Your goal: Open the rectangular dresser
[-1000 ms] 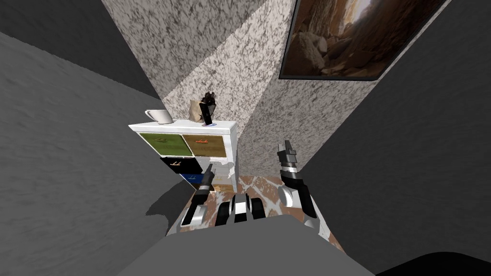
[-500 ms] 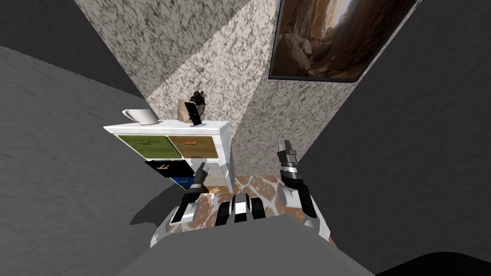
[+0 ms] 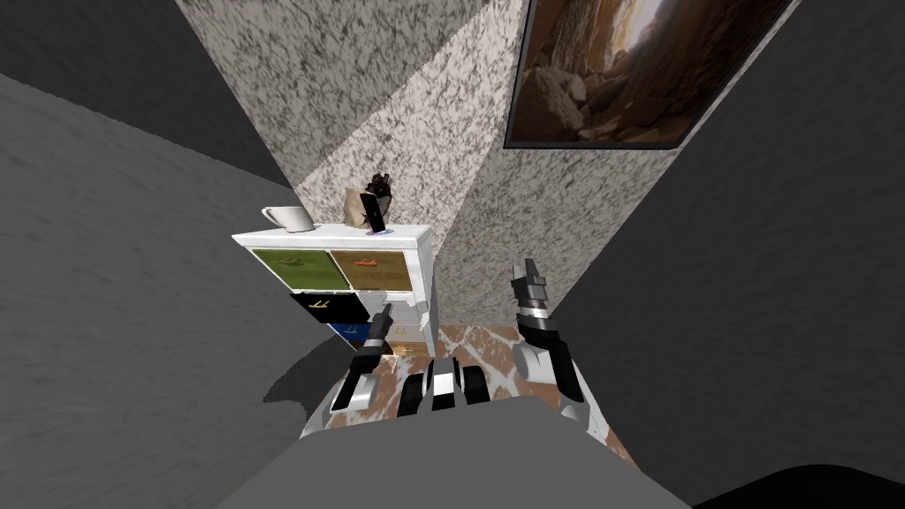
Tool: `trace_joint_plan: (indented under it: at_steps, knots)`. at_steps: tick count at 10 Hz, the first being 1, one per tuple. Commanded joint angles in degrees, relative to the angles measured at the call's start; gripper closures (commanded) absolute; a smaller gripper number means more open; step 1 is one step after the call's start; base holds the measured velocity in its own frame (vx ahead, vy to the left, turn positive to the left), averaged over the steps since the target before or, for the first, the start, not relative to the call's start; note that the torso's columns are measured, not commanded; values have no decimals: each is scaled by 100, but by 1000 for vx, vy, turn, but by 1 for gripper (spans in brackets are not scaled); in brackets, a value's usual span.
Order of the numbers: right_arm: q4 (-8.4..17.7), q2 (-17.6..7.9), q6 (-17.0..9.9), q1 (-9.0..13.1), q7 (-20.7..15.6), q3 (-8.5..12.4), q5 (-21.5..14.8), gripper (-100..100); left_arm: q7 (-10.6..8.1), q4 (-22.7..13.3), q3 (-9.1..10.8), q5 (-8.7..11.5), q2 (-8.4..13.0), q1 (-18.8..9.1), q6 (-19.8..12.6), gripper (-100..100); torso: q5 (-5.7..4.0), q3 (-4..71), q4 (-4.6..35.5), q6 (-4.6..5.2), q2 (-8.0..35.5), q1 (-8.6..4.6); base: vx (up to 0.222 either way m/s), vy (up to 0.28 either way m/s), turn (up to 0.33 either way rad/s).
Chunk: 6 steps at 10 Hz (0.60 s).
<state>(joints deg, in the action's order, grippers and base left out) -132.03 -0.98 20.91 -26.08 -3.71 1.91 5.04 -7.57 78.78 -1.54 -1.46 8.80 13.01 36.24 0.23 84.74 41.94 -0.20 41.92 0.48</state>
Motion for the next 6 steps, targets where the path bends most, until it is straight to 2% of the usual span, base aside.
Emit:
trace_joint_plan:
  at_steps: [1,4,5,6]
  knots:
    - [0,0,0,0,0,0,0,0,273,88,-228,-153,-343,172,-26,100,3,1,-7,-1,-2,0,-2,109,107]
    - [0,0,0,0,0,0,0,0,537,205,-494,-318,-706,291,-21,100,-2,3,-7,7,-8,-14,6,96,89]
    - [0,0,0,0,0,0,0,0,467,250,-468,-288,-636,273,48,100,-5,6,-5,3,-11,-11,3,29,-11]
    - [0,1,0,1,0,-1,0,0,301,205,-326,-199,-409,220,23,100,-13,2,6,1,-2,-23,-75,-66,-155]
